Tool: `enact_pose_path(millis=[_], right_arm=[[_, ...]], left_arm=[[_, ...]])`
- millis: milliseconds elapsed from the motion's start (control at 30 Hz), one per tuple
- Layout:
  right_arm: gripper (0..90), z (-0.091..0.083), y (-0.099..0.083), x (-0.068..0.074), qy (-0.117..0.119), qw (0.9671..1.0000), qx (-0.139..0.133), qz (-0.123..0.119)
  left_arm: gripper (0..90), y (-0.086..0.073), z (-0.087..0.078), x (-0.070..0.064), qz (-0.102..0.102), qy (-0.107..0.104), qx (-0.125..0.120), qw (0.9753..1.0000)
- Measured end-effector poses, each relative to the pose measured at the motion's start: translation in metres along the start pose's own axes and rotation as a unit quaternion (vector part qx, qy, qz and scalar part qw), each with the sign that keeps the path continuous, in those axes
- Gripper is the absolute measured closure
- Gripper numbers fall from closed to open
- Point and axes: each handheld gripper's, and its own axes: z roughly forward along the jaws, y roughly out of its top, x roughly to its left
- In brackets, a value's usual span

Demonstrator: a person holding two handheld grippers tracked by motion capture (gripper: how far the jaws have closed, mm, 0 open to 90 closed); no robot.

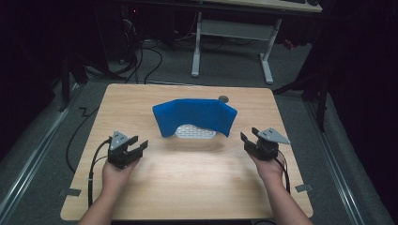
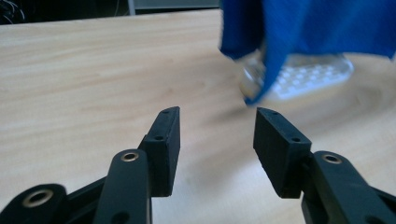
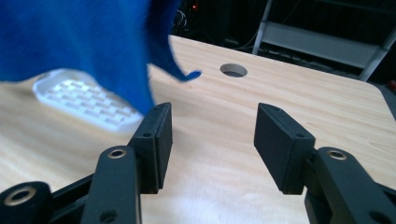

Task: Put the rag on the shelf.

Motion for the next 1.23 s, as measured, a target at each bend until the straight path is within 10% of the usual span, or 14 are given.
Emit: enact_pose_path(millis=[633, 767, 1233], right_arm=[[35.2, -0.036, -0.06, 0.048, 0.058, 0.9964, 0.063, 0.001], [32.6, -0.048, -0.068, 0.063, 0.075, 0.9937, 0.084, 0.004], [31.1, -0.046, -0.072, 0.061, 0.07, 0.9936, 0.088, -0.008]], left_arm=[[43.8, -0.059, -0.034, -0.052, -0.006, -0.067, 0.065, 0.9956], [41.3, -0.061, -0.038, -0.069, 0.028, -0.068, 0.071, 0.9947], [38.3, -0.056, -0.032, -0.056, 0.004, -0.065, 0.071, 0.9953]])
